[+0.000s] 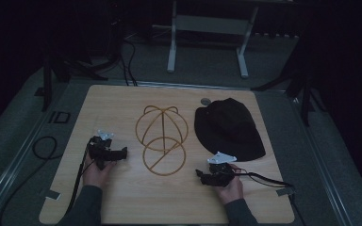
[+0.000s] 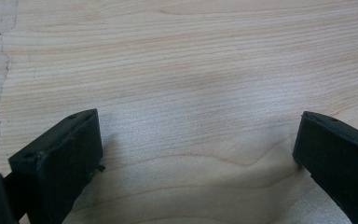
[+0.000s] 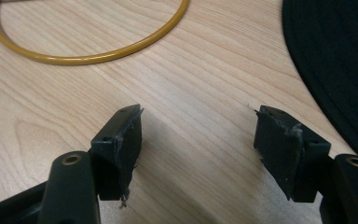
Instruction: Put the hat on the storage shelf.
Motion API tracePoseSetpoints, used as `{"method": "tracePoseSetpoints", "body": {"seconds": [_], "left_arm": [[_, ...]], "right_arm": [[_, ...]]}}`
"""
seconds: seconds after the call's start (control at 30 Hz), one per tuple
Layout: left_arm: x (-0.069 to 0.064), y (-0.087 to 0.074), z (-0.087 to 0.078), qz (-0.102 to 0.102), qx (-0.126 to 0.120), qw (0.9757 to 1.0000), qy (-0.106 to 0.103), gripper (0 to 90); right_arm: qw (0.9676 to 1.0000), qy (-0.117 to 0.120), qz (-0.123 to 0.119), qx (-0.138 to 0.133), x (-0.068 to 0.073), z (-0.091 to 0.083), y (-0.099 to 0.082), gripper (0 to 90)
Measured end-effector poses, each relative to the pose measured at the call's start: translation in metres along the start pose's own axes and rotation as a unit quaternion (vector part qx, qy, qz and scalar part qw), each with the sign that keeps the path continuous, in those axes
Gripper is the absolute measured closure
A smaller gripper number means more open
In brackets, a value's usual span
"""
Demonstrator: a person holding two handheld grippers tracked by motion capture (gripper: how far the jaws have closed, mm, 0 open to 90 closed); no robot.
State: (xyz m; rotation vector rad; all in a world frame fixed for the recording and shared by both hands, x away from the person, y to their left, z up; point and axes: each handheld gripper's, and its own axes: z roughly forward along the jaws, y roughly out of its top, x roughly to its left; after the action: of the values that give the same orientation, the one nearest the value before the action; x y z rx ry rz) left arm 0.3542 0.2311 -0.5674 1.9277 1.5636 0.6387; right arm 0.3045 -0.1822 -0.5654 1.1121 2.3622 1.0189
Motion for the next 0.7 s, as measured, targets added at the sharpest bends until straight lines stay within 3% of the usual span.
{"method": "tracePoseSetpoints", "body": {"seconds": [0.27,0.3,0.37,0.47,0.7], "left_arm": [[0.0,0.0,0.0,0.0,0.0,1.0,0.0,1.5],[-0.001,0.0,0.0,0.0,0.001,1.0,0.0,1.5],[-0.001,0.0,0.0,0.0,0.0,1.0,0.0,1.5],[-0.001,0.0,0.0,0.0,0.001,1.0,0.0,1.5],[-0.002,0.0,0.0,0.0,0.0,1.0,0.0,1.5]], "right_arm": [[0.9997,0.007,-0.009,0.022,-0.002,-0.001,0.004,32.5],[0.9993,0.016,-0.01,0.033,-0.004,-0.003,0.007,40.2],[0.9987,0.025,-0.009,0.043,-0.007,-0.005,0.009,43.9],[0.9975,0.032,-0.016,0.06,-0.013,-0.014,0.019,44.3],[0.9955,0.047,-0.039,0.073,-0.025,-0.032,0.031,46.4]]}}
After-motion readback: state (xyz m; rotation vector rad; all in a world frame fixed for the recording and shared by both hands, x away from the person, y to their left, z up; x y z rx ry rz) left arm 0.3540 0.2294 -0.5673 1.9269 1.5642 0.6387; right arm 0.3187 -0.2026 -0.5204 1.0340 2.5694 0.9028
